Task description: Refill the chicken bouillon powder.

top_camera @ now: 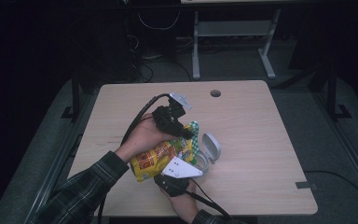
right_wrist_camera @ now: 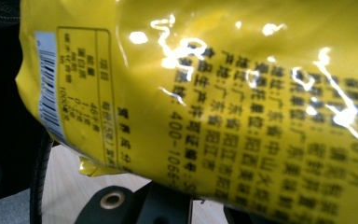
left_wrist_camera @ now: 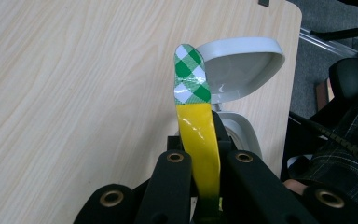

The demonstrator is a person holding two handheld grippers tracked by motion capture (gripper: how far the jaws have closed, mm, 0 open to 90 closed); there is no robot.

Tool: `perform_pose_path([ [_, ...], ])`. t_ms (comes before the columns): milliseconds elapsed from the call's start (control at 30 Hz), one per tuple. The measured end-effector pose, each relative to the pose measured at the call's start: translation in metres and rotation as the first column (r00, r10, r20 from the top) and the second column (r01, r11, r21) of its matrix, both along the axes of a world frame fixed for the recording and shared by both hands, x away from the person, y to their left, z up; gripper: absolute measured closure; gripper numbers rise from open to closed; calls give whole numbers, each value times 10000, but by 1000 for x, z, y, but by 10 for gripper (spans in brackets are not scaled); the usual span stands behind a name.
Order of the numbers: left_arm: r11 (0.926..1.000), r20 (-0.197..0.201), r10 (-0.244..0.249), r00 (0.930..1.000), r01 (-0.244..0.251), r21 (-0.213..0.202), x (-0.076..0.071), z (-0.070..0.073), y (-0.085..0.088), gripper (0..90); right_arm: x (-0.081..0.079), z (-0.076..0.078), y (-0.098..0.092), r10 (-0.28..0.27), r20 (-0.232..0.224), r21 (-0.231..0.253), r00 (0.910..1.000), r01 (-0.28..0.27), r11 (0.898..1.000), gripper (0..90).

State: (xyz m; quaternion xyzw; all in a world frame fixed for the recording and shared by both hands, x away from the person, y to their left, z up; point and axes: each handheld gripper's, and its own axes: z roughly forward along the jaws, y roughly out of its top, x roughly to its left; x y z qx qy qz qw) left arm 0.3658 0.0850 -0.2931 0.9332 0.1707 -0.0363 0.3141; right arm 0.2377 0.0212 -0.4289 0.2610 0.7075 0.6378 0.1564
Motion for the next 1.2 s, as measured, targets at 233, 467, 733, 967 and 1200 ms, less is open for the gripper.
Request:
perform_pose_path([
  [233,10000,15,-27,10000,27,23,0,1,1,898,0,0,0,8,47,-3,10000,-8,10000,897],
  [467,10000,22,-16,10000,16,6,-1,1,1,899,0,0,1,11,51,0,10000,-11,10000,898],
  [733,9999,30,71,10000,-71,-71,0,1,1,899,1,0,1,32,64,-40,10000,-32,10000,897],
  [967,10000,132,78,9999,-77,-43,1,4,4,899,4,1,3,52,125,-30,9999,-51,10000,898],
  [1200,9999,154,66,9999,-64,-102,2,5,6,899,6,2,4,64,174,-49,9998,-64,10000,897],
])
